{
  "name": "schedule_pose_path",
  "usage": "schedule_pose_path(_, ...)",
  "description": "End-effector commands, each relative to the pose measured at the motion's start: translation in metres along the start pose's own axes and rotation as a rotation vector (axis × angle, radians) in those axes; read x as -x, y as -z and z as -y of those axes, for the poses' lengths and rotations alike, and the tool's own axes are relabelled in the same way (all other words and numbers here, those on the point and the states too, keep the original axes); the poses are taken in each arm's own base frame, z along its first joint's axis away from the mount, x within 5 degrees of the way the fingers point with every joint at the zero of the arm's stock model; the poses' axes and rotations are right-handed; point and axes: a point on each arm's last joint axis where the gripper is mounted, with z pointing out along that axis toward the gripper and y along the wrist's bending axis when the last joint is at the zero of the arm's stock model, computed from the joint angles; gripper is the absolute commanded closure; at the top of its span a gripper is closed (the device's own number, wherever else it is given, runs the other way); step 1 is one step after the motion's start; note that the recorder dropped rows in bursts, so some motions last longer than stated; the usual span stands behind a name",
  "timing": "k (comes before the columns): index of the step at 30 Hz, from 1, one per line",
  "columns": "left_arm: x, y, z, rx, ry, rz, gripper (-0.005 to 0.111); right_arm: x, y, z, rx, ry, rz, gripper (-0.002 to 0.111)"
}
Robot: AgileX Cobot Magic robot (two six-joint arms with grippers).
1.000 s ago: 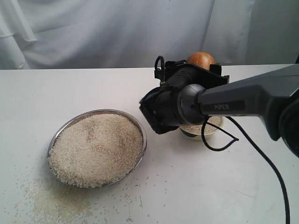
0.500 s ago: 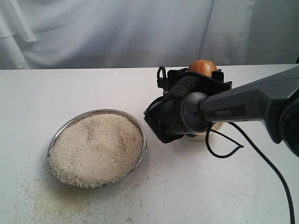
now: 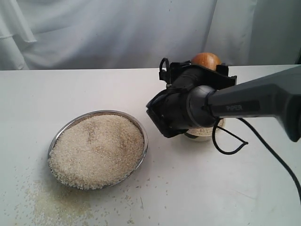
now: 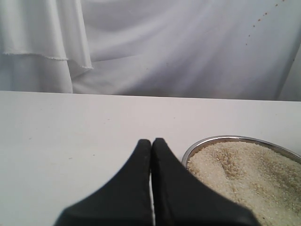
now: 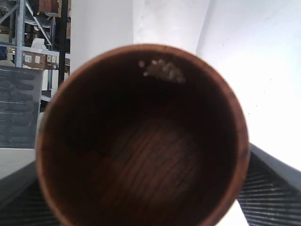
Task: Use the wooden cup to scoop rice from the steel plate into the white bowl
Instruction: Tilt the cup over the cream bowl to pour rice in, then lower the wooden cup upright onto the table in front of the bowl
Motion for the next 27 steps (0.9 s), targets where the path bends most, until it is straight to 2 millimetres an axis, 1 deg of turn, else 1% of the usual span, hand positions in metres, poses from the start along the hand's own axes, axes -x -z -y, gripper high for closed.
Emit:
schedule_pose_path(1,-0.001,0.0,0.0,-0.004,-0.001,0.005,0.107,-0.032,-0.005,-0.017,0.026,-0.077,-0.054,0.108)
schedule_pose_path(6,-0.001,0.0,0.0,-0.004,-0.001,0.005,0.107,-0.053,0.0,-0.043,0.126,-0.261,0.076,0.108)
schedule_pose_path(8,-0.001,0.0,0.0,-0.004,-0.001,0.005,0.107,-0.06,0.004,-0.056,0.185,-0.365,0.176,0.108)
schedule_pose_path(13,-0.001,0.0,0.0,-0.004,-0.001,0.005,0.107,-0.068,0.026,-0.083,0.326,-0.655,0.523,0.108)
schedule_pose_path(17,-0.001,0.0,0.0,-0.004,-0.001,0.005,0.107,-0.08,0.04,-0.1,0.377,-0.87,0.755,0.108)
schedule_pose_path(20,-0.001,0.0,0.0,-0.004,-0.001,0.005,0.107,-0.084,0.049,-0.109,0.444,-1.021,0.945,0.108)
schedule_pose_path(23,-0.001,0.0,0.0,-0.004,-0.001,0.005,0.107,-0.087,0.053,-0.118,0.537,-1.181,1.152,0.108)
schedule_pose_path(27,-0.001,0.0,0.0,-0.004,-0.001,0.005,0.107,-0.088,0.053,-0.121,0.684,-1.382,1.448,0.108)
